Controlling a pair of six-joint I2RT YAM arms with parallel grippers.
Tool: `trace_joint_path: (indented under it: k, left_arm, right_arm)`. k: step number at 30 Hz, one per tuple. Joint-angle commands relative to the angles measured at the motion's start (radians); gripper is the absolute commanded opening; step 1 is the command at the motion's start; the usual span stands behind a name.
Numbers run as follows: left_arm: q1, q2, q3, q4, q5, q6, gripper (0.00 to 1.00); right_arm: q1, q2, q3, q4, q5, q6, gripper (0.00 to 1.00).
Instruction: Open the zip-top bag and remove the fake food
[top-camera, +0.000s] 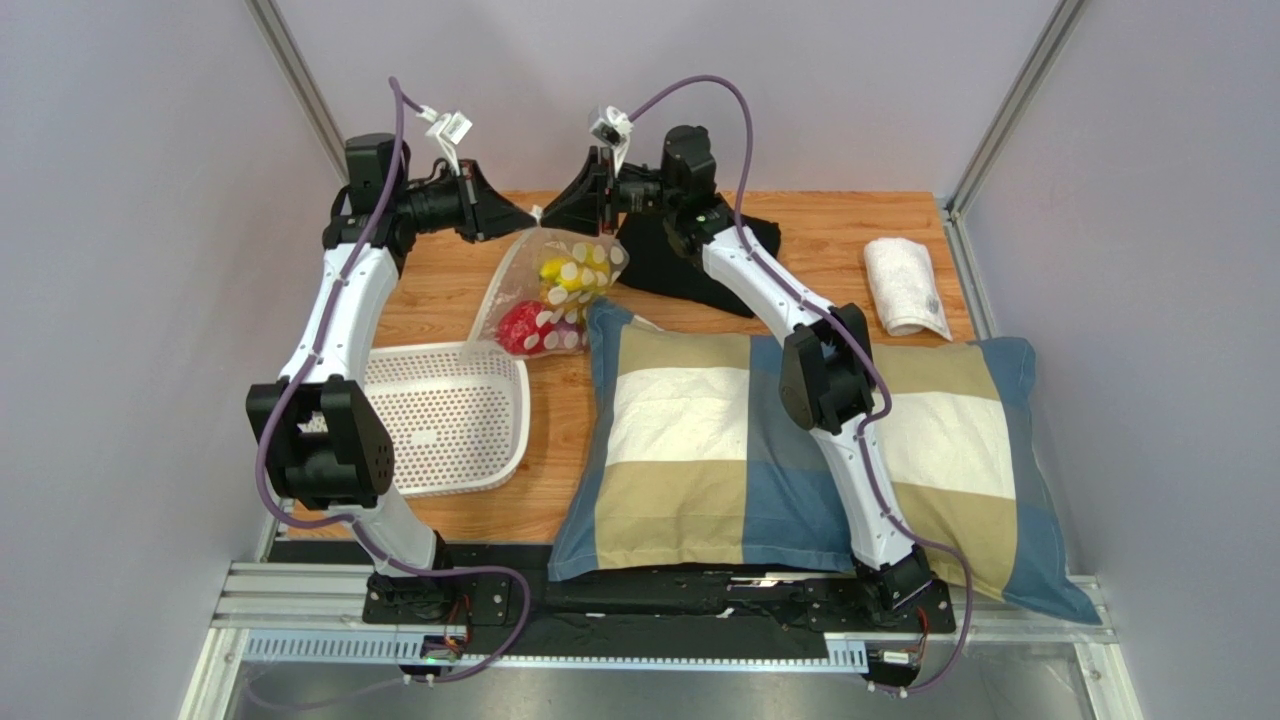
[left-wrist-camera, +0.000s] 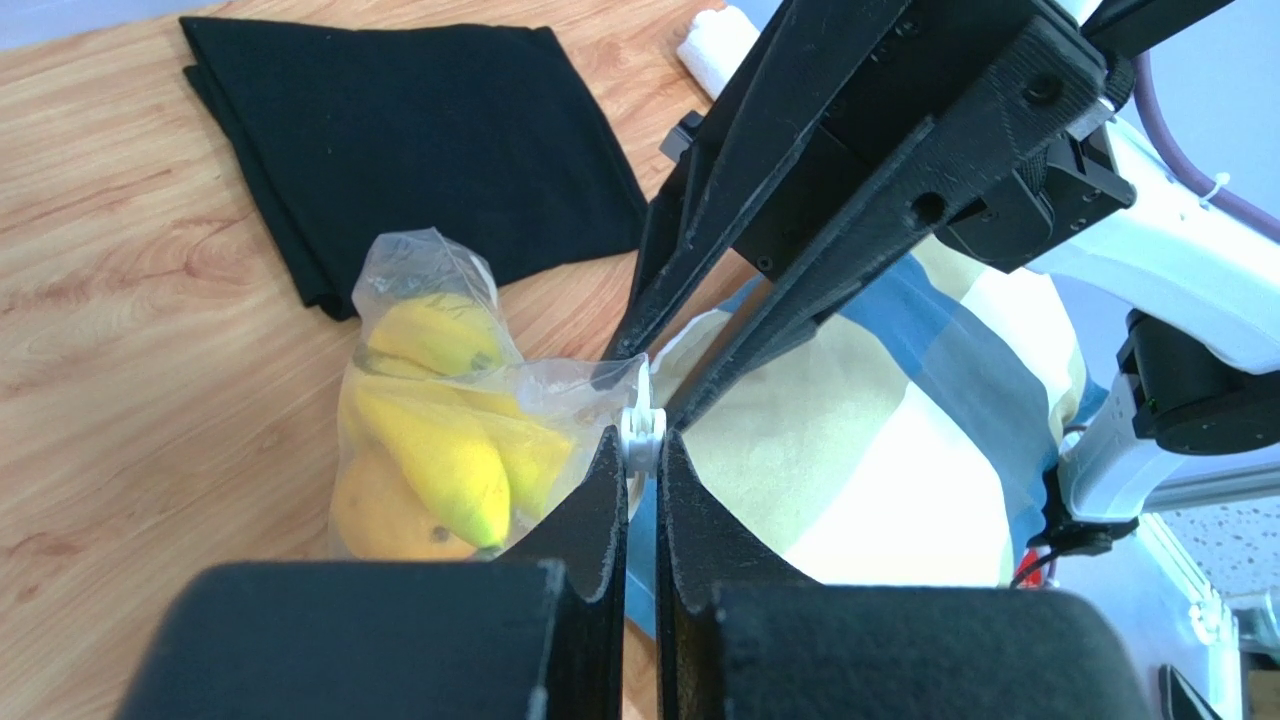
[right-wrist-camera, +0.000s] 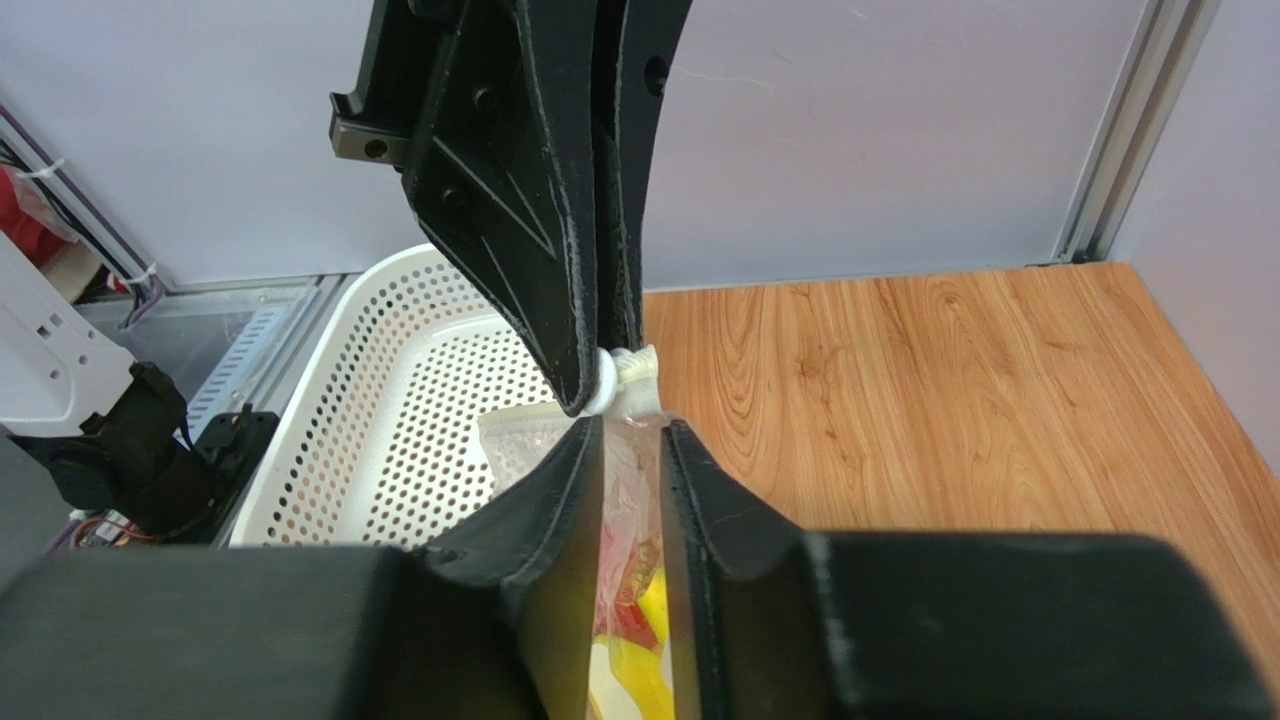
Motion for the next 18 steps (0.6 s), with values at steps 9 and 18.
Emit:
trace_joint_path:
  k: [9,18]
  left_arm:
    - [-0.003,-0.025,0.000,0.085,0.049,-0.039,0.00]
    - [-0.001,-0.027,0.028,0.083,0.057,-0.049,0.00]
  right_arm:
    - [0.019,0.000,-0.001,0.079,0.002,0.025,0.24]
    - [0.026,0.004,-0.019,0.088,-0.008,0.028,0.33]
